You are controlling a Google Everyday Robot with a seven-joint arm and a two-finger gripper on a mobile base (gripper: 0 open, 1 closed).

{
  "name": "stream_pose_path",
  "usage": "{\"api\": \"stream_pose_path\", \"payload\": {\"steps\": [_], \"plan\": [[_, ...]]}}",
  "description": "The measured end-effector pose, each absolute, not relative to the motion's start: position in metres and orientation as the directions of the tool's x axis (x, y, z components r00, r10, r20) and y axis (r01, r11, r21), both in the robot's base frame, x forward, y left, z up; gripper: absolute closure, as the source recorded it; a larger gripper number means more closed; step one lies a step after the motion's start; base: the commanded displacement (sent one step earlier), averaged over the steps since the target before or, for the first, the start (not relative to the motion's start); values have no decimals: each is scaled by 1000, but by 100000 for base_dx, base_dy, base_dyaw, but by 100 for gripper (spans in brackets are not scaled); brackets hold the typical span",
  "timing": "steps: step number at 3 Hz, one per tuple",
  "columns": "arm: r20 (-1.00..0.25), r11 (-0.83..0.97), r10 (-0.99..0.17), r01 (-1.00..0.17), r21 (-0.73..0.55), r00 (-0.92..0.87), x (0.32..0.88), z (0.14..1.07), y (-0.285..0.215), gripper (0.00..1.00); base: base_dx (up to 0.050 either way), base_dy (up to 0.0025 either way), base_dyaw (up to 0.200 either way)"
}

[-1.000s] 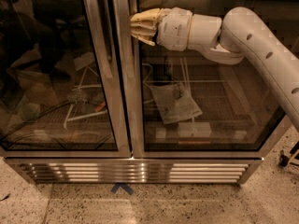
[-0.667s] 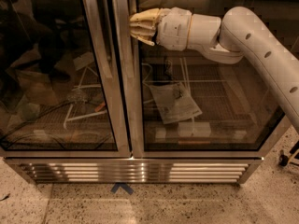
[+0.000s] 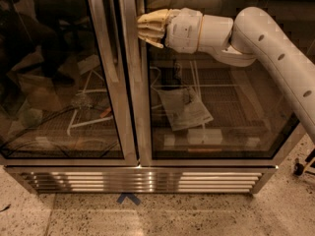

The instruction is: Pick orange can from top drawer and place on counter

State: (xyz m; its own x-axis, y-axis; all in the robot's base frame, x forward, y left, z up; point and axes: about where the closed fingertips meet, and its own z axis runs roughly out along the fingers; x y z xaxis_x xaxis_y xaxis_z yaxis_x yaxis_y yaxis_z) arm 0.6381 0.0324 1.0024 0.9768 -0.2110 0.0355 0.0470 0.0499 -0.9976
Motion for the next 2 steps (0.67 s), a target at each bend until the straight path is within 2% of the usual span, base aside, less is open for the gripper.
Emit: {"api": "stream_pose_path", "payload": {"steps": [1, 2], "plan": [[37, 55, -193, 48, -997, 981, 638, 1003, 32, 100, 0, 0, 0], [37, 55, -192, 48, -997, 981, 638, 1003, 33, 100, -4950, 0, 3]]}}
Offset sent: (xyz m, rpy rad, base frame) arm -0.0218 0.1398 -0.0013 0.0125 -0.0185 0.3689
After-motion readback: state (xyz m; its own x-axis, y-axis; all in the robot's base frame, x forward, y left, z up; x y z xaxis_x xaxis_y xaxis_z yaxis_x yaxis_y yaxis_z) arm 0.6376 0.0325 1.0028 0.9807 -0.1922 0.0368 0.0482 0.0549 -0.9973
